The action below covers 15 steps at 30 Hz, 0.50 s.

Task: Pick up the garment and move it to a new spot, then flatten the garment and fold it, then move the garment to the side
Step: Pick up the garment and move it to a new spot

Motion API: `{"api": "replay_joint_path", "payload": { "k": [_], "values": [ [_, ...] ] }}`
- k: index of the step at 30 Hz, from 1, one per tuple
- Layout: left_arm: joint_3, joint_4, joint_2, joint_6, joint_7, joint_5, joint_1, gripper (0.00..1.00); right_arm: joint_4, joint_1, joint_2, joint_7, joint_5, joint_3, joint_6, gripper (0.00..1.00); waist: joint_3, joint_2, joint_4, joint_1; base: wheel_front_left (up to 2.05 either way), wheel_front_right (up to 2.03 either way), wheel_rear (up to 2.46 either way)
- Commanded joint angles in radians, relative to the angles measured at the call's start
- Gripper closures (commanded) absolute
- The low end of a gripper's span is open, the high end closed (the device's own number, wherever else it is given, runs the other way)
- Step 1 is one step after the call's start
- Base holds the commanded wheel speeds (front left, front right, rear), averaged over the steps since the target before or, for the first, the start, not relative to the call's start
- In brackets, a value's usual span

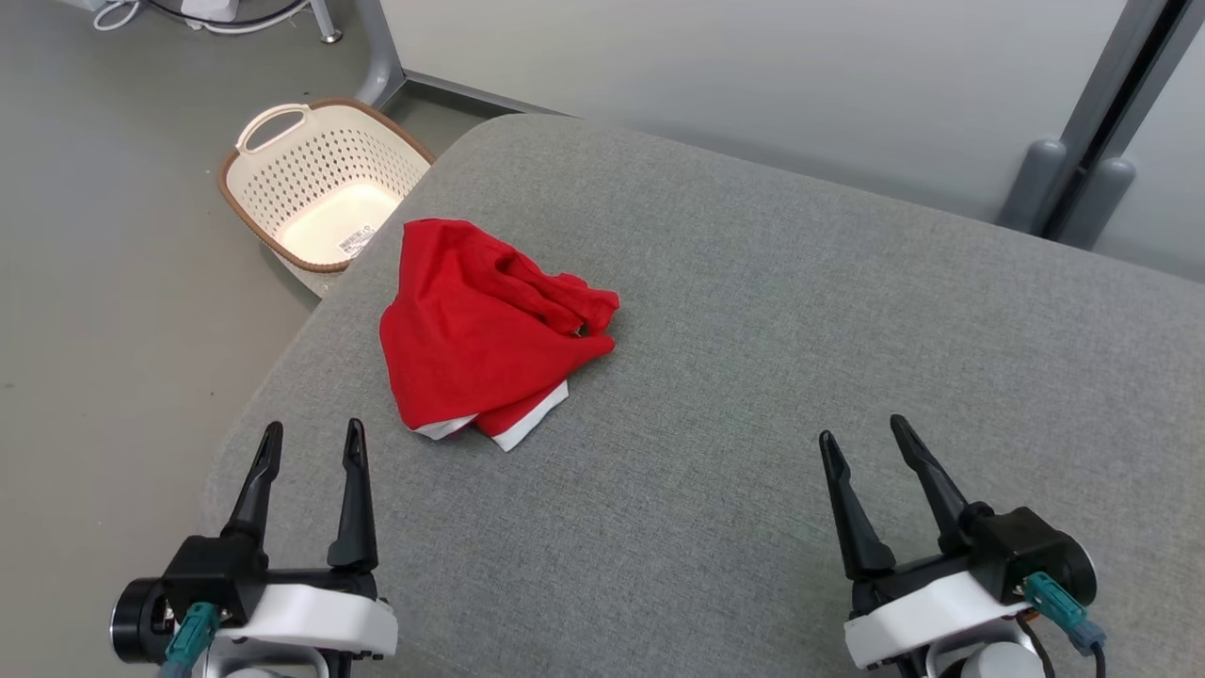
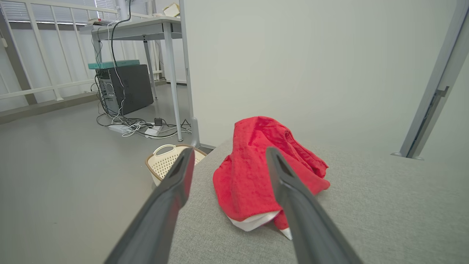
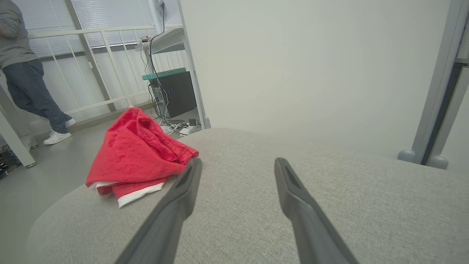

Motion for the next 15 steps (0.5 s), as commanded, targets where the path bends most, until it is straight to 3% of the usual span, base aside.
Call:
{"api": "replay_joint_path", "payload": {
  "k": [1,6,7,15],
  "values": [
    [0.005,0.01,0.003,-0.012,0.0,-0.002,-0.024,0.0,-0.006,0.01,-0.003,-0.001,-0.017,-0.016,-0.002,0.0,0.018,0.0,0.0,0.0,0.0,0.0,0.0],
    [0.051,0.058,0.003,-0.054,0.0,0.012,-0.093,0.0,-0.034,-0.012,-0.02,-0.001,-0.059,-0.069,-0.002,0.0,0.093,0.0,-0.04,0.0,0.0,0.0,0.0],
    [0.071,0.095,0.014,-0.077,0.0,0.007,-0.133,0.0,-0.046,-0.027,-0.03,-0.001,-0.071,-0.088,-0.002,0.0,0.128,0.0,-0.058,0.0,0.0,0.0,0.0],
    [0.105,0.325,0.092,-0.14,0.001,-0.046,-0.338,0.0,-0.077,-0.078,-0.064,-0.001,-0.108,-0.121,-0.002,0.0,0.254,0.0,-0.135,0.0,0.0,0.0,0.0]
  ]
}}
